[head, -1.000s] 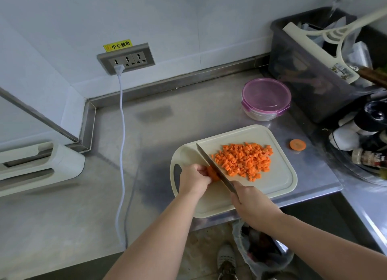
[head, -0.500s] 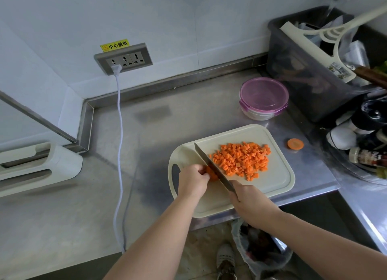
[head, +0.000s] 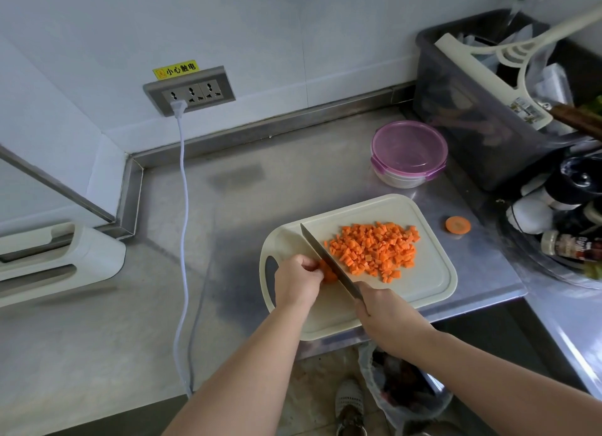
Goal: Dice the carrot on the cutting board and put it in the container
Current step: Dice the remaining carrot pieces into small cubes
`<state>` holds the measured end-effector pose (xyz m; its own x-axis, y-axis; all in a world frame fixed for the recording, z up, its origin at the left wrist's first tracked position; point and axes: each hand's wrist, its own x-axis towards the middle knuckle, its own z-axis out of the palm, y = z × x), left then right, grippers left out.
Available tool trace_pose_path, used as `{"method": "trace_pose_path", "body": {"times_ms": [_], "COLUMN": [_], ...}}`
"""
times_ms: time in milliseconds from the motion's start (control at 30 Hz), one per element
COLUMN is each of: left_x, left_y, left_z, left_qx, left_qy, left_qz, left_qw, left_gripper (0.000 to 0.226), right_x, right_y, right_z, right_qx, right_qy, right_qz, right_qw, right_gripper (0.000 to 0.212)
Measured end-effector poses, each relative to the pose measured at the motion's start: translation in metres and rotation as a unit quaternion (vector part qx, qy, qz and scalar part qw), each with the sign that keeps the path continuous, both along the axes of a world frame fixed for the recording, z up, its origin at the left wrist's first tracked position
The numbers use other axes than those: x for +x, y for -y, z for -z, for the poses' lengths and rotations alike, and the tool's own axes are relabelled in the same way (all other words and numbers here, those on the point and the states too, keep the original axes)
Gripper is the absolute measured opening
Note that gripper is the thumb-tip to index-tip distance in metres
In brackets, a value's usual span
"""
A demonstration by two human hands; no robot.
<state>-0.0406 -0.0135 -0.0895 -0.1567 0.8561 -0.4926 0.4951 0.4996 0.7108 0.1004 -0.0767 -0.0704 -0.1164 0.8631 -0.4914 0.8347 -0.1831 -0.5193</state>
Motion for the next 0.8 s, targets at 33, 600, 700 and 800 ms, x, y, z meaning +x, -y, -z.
{"method": "trace_pose_path", "body": {"times_ms": [33, 600, 700, 800], "left_x": [0.0, -0.001, 0.0, -0.001], "left_y": [0.0, 0.001, 0.001, 0.0], "left_z": [0.0, 0.004, 0.006, 0.007], "left_qx": [0.001, -0.008, -0.005, -0.007], "left_qy": [0.003, 0.042, 0.046, 0.049], "left_qz": [-0.004, -0.031, -0.031, -0.032], "left_qw": [1.0, 0.999, 0.998, 0.998], "left_gripper": [0.016, 0.016, 0.015, 0.014], "right_x": [0.0, -0.012, -0.013, -0.014], "right_y": [-0.001, 0.003, 0.003, 0.002], "right_z": [-0.001, -0.018, -0.016, -0.014], "right_qx": [0.006, 0.029, 0.021, 0.012], "right_qy": [0.003, 0.054, 0.074, 0.104], "right_qz": [0.005, 0.002, -0.003, -0.024], "right_qw": [1.0, 0.998, 0.997, 0.994], "right_gripper": [0.023, 0.028, 0.029, 0.031]}}
